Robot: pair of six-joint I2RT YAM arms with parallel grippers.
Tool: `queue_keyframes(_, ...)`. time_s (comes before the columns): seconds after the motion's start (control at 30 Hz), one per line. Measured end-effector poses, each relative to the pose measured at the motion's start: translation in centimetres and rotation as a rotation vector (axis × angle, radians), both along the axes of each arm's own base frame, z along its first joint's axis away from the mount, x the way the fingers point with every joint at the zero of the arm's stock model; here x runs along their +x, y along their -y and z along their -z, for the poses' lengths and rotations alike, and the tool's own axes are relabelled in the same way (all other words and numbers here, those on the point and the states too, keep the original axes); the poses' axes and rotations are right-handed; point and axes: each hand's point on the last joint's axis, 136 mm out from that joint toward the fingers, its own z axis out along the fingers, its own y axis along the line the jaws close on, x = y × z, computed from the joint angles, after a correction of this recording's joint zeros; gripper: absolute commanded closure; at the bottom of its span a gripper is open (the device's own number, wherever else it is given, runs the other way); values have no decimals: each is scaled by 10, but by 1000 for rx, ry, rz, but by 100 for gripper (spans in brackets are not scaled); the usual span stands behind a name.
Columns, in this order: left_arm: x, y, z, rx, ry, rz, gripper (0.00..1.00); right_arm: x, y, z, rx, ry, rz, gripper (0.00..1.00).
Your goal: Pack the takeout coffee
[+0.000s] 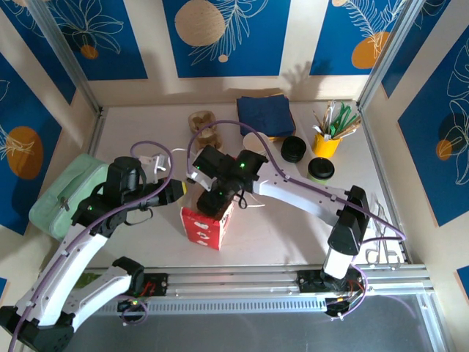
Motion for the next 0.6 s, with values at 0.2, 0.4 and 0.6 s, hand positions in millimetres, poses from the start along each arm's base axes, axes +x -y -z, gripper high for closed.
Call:
queue_keyframes(0.2, 0, 0, 0, -2, -3, -2, 98, 3, -6, -28, 69, 1, 63, 33)
queue_keyframes(0.4, 0, 0, 0, -2, -3, -2, 96, 1, 2, -98, 247, 24, 186, 29)
queue_keyframes(0.6, 0, 0, 0, -2, -3, -2, 93, 6, 39, -146, 384, 11, 443, 26)
